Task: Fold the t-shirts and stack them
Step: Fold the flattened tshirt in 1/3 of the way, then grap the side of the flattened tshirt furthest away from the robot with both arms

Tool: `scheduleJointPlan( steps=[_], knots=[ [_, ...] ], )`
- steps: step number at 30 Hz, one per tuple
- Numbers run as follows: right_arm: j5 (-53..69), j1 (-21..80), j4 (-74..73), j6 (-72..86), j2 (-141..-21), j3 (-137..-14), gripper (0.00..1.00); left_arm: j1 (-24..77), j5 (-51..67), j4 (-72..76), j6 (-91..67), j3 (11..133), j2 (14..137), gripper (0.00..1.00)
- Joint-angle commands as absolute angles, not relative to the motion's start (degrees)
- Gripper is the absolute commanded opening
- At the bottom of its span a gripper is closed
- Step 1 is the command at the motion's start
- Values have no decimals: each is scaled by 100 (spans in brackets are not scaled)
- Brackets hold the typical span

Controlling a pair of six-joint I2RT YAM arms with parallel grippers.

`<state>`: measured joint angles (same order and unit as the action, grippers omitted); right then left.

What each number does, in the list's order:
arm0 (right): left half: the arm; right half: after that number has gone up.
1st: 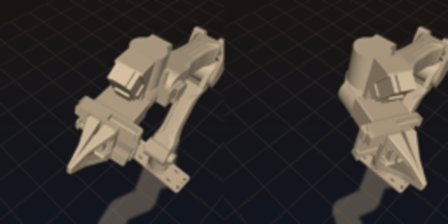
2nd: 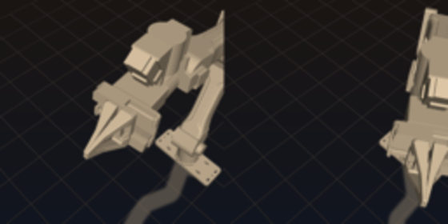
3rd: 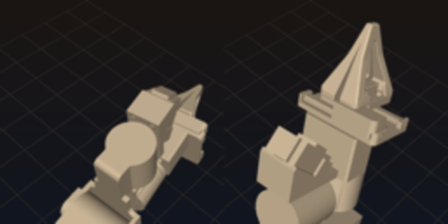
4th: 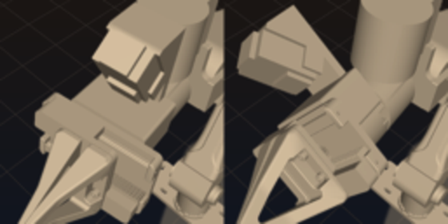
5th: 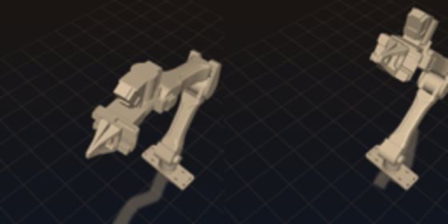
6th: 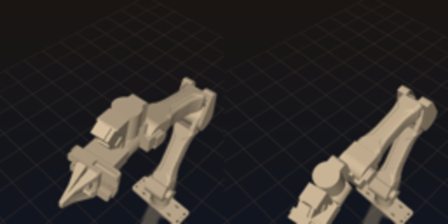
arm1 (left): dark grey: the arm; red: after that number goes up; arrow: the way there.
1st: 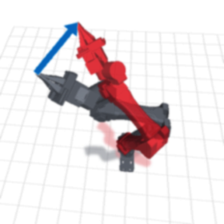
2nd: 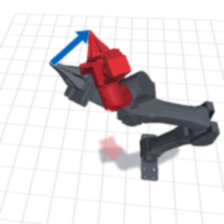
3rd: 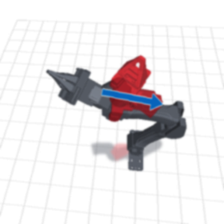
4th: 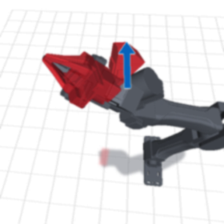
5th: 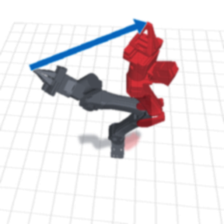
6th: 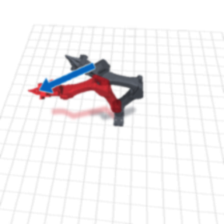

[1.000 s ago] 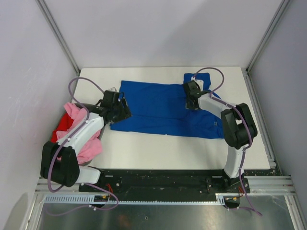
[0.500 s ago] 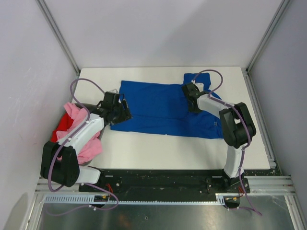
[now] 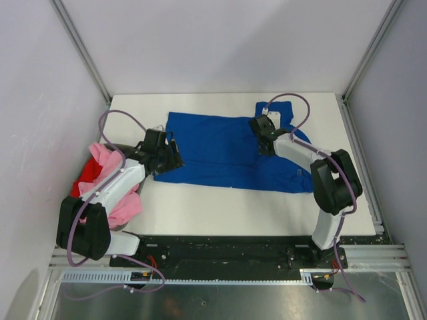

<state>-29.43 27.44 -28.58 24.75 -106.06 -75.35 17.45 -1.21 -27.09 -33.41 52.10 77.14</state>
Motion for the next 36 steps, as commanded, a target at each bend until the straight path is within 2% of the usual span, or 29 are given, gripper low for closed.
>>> scheduleJointPlan(
  steps=[1,4,6,9,11,13,18,24,28,36],
  knots=[
    [-3295,2925,-2326,2376,-10127,-7370,0,1732,-48,-2556,-3187,5172,7657,68],
    [-3168,2928,-2061,2248,-10171,-7247,1,1732,-44,-2552,-3182,5160,7664,68],
    [-3025,2861,-2022,2223,-10264,-7228,14,1731,-44,-2543,-3182,5157,7675,68],
    [-2788,2708,-2129,2297,-10279,-7225,44,1731,-44,-2544,-3210,5134,7683,68],
    [-2712,2624,-2242,2361,-10159,-7225,55,1731,-44,-2526,-3288,5085,7660,68],
    [-2684,2535,-2419,2449,-9951,-7225,58,1731,73,-2495,-3395,5028,7643,68],
    [-2183,2093,-2930,2970,-9205,-6855,55,1702,106,-2422,-3776,4798,7518,67],
    [-1029,1227,-2819,3690,-7888,-5096,38,1637,77,-2355,-4260,4529,7332,65],
    [-822,779,-2748,3844,-7182,-4300,29,1627,115,-2304,-4410,4442,7297,65],
    [-828,235,-2910,3793,-6685,-4027,26,1614,162,-2251,-4451,4373,7332,64]
  ],
)
